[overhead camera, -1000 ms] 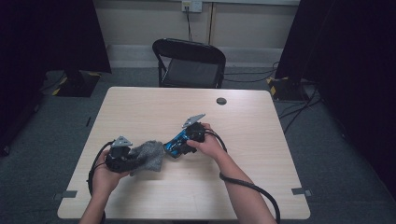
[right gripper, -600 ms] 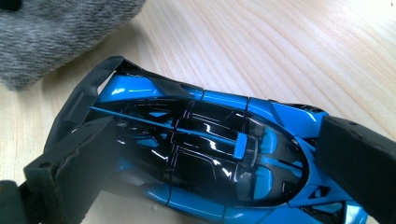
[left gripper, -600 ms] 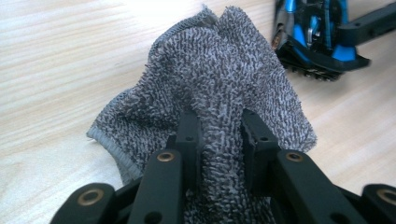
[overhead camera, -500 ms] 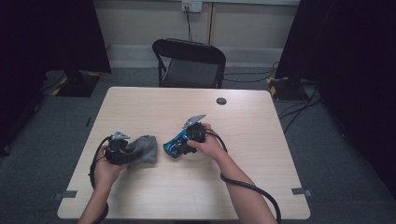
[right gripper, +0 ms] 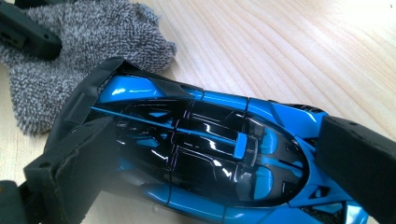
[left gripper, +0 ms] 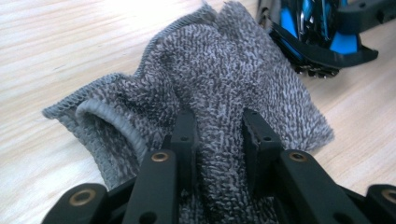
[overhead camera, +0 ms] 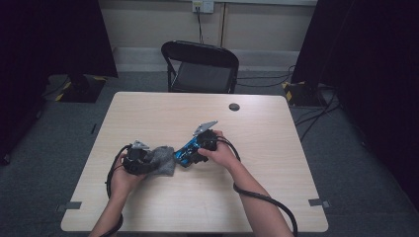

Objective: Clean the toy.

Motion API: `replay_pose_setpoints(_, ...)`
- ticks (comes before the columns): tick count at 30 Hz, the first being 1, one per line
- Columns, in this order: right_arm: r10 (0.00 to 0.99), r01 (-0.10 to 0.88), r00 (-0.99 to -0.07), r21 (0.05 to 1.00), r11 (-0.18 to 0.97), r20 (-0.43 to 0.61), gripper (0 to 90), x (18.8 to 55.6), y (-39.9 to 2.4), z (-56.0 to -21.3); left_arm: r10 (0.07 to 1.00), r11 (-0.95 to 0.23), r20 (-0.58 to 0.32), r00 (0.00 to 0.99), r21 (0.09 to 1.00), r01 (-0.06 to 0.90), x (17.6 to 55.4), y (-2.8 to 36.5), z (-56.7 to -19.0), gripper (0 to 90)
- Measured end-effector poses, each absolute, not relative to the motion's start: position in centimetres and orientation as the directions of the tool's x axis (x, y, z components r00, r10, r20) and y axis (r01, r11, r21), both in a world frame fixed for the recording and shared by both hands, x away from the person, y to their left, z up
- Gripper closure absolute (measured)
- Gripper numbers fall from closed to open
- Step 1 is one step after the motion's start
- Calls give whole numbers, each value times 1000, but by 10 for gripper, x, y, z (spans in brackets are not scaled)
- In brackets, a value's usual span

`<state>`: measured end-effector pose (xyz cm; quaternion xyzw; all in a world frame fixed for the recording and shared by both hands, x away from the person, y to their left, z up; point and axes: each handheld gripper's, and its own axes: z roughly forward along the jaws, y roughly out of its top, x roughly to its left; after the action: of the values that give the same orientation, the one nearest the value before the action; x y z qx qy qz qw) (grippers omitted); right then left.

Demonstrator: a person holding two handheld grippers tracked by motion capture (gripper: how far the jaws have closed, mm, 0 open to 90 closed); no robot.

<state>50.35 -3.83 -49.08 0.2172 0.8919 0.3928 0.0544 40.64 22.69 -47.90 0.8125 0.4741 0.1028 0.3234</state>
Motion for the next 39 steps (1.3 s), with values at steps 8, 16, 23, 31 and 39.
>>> replay_pose_setpoints(8,434,348,-898,723,596,74,0,503,-38,-491,812,-372,-146,566,617,693,403,221,-479,699)
replay_pose_setpoints(16,433,347,-899,722,599,73,0,503,-38,-491,788,-368,-189,586,617,695,398,215,-479,704)
replay_pose_setpoints(23,432,346,-899,722,599,72,0,503,-38,-491,774,-372,-210,598,613,697,392,210,-479,704)
replay_pose_setpoints(31,431,346,-899,720,601,72,0,504,-38,-490,753,-412,-198,628,602,684,384,201,-476,708)
replay_pose_setpoints(39,431,346,-899,721,601,72,0,504,-38,-490,728,-446,-192,658,596,668,376,192,-475,708)
